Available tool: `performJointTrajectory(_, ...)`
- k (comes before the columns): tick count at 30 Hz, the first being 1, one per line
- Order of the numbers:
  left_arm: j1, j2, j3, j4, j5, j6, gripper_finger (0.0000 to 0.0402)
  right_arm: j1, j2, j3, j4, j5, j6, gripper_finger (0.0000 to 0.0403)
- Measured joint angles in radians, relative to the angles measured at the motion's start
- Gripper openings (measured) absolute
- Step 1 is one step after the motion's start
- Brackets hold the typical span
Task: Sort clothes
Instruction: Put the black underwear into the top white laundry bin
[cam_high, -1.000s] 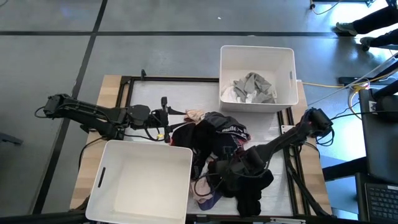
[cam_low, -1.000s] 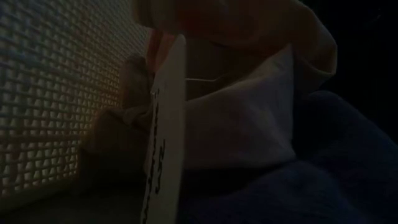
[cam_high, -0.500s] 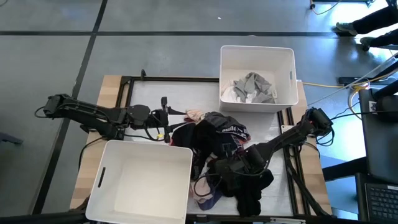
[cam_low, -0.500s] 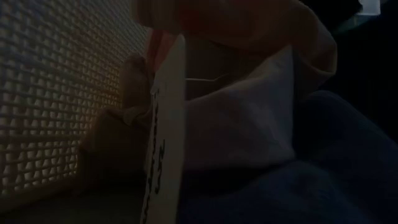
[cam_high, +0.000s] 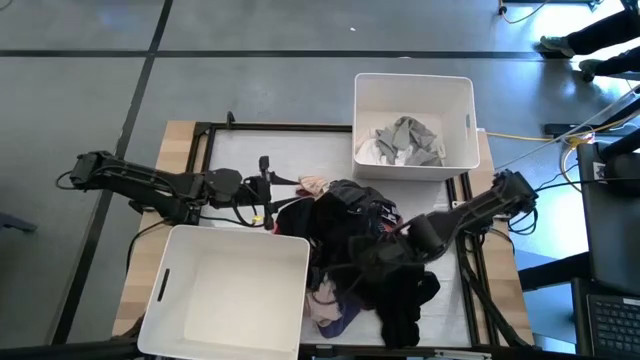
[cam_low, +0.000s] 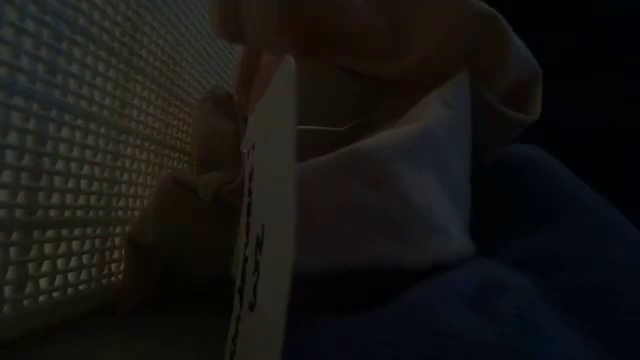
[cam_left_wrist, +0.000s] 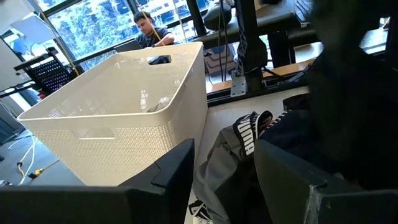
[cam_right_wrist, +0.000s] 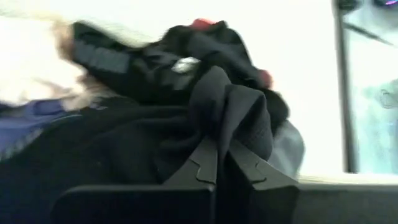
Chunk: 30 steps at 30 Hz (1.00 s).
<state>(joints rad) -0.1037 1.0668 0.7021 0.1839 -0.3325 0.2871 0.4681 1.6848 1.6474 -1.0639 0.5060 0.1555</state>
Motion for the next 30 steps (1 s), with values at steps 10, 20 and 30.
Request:
performJointTrajectory(10,0.000,0.000,0.000,-0.083,0.000,0.000,0.0159,-0.157,-0.234,0.002,-0.031,0.201,-0.072,0.0009)
performJointTrajectory(20,0.000,0.000,0.000,-0.118,0.000,0.000,0.0159,-0.425,-0.404,0.002,0.097,0.364,-0.250,0.0009)
performJointTrajectory(30,0.000,0.000,0.000,-0.120,0.000,0.000,0.0159,-0.748,-0.433,0.002,0.345,0.389,-0.450,0.0010)
